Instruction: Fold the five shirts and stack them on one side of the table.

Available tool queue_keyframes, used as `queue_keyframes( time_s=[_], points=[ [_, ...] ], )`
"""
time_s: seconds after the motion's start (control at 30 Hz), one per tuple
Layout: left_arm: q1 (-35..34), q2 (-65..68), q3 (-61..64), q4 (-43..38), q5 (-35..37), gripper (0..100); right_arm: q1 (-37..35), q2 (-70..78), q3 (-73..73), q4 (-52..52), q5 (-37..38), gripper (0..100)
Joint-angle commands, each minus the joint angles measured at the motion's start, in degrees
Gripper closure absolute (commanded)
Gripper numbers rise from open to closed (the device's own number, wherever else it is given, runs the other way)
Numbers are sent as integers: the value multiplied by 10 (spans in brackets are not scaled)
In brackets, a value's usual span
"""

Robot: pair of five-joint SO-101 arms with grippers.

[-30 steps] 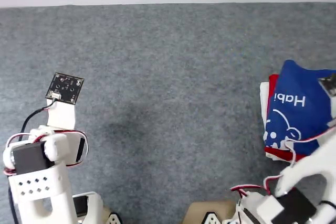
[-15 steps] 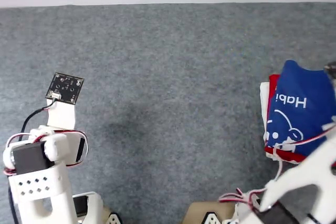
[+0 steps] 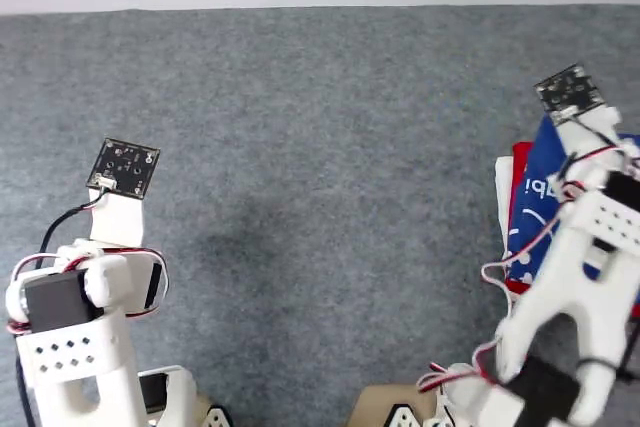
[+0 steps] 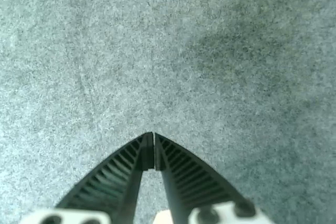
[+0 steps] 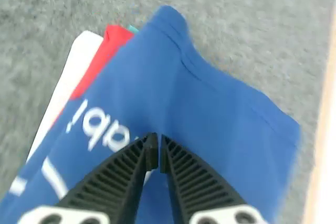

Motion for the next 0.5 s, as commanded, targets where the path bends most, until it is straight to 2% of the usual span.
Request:
queue_keyframes(
  time_s=[0.0,0.2,0.47],
  points=[
    [3,-7,-3,-7,-2,988,-15,45,-4,-51,-17,989],
    [3,-7,-3,-7,-2,988,-15,81,-10,-40,-40,989],
    [3,-7,-7,-10,-2,988,-25,-50,-74,134,-140,989]
  ],
)
